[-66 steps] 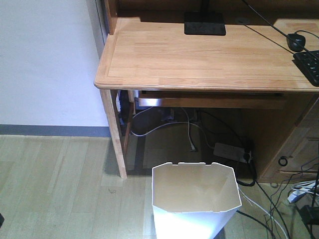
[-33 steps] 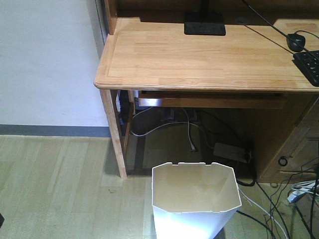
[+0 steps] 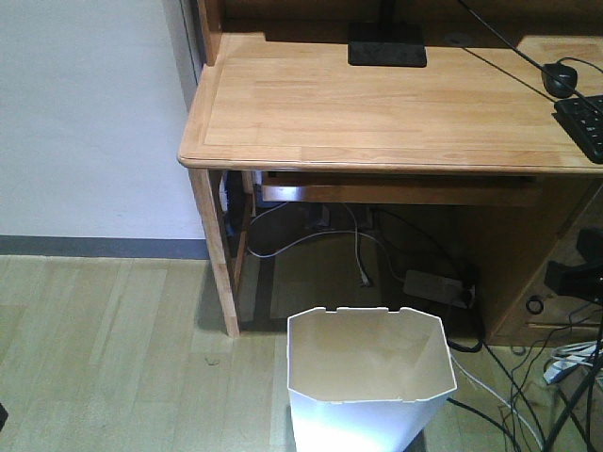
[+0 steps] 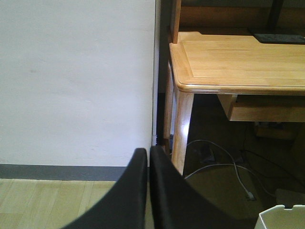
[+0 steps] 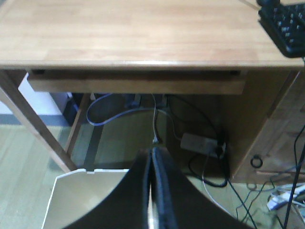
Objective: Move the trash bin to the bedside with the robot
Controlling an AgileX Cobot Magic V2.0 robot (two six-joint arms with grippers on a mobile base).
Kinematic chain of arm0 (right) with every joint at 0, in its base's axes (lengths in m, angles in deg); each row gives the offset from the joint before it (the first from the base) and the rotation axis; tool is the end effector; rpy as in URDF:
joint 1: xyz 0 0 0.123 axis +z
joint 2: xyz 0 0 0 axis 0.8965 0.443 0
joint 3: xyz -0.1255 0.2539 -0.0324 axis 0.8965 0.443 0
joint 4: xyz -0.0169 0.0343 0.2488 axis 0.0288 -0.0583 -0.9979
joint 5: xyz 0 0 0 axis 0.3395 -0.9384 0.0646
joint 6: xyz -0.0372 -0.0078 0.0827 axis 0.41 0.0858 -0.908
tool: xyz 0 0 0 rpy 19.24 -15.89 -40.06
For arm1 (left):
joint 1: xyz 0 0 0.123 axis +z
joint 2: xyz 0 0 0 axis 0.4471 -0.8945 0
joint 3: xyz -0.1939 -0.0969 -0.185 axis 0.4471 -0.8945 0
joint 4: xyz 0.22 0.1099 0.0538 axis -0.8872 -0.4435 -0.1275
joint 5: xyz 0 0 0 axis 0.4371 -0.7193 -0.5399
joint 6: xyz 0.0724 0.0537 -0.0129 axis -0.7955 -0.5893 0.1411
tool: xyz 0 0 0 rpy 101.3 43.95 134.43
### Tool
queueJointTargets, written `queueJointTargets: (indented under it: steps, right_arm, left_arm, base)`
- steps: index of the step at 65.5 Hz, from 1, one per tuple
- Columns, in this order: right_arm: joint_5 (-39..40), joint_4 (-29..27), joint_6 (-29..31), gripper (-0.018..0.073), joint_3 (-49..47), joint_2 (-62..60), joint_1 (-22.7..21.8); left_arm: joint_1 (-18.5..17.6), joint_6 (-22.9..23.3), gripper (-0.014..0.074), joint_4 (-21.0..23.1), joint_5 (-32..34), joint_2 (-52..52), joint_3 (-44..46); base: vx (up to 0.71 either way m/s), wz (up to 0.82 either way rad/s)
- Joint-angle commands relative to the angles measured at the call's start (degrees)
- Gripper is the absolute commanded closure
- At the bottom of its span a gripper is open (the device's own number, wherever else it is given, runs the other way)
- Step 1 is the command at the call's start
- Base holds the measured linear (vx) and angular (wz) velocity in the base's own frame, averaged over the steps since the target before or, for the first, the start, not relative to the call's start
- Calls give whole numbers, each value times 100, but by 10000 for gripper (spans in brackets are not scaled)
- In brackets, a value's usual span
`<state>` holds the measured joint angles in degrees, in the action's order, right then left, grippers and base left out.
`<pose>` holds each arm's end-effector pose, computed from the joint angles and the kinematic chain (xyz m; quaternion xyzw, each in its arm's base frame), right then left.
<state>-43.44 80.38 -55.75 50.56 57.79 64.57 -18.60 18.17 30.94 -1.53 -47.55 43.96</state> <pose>0.1452 0.0039 0.2524 -0.0053 0.8827 0.0149 0.4697 0.0528 0.0085 0.1710 -0.0856 0.7948 0.0266 0.6002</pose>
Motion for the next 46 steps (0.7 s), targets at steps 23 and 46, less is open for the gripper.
queueJointTargets:
  steps: [23, 46]
  right_arm:
    - [48, 48, 43, 178, -210, 92, -16]
    - [17, 15, 10, -50, -210, 86, -16]
  left_arm:
    - [-17, 25, 603, 13, 376, 81, -19]
    - [-17, 25, 603, 13, 376, 81, -19]
  base:
    - [0, 0]
    - [0, 0]
